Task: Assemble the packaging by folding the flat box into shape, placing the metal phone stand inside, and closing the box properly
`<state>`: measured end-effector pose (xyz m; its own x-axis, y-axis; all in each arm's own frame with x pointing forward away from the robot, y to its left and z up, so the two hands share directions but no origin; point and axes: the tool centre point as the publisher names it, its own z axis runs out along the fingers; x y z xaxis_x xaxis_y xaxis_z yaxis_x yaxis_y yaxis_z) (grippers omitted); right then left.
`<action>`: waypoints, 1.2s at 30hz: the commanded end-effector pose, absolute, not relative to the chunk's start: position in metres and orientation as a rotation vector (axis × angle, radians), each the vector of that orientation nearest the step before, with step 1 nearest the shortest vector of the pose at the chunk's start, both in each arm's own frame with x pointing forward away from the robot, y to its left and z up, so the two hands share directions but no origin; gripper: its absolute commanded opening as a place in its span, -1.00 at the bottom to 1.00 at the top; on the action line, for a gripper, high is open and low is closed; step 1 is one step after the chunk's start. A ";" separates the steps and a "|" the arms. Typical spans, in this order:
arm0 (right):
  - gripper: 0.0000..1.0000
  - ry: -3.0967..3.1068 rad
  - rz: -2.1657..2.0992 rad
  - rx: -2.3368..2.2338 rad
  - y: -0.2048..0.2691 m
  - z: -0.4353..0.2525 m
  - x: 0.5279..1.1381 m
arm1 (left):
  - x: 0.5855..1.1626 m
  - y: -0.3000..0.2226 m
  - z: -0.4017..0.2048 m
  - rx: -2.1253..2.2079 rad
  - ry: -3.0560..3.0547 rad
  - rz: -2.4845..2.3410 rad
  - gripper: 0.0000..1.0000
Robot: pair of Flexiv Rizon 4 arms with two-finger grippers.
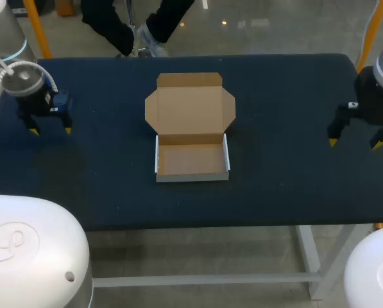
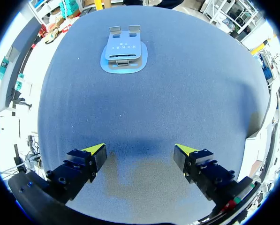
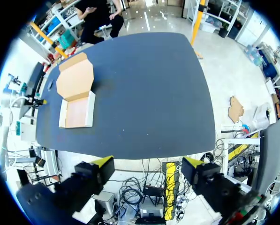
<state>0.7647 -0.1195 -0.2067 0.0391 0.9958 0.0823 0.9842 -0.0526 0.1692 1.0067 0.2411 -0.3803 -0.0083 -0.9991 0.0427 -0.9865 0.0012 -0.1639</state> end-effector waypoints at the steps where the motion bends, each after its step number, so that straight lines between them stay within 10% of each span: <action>1: 1.00 2.118 0.266 2.218 -0.120 -0.204 0.764 | 1.018 0.242 -0.387 -2.159 2.165 -0.212 1.00; 36: 1.00 2.118 0.266 2.218 -0.120 -0.204 0.764 | 1.057 0.259 -0.398 -2.167 2.230 -0.177 1.00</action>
<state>0.7647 -0.1195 -0.2067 0.0391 0.9958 0.0822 0.9842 -0.0526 0.1692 1.0507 0.2578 -0.3965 -0.0318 -0.9977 0.0592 -0.9933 0.0249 -0.1132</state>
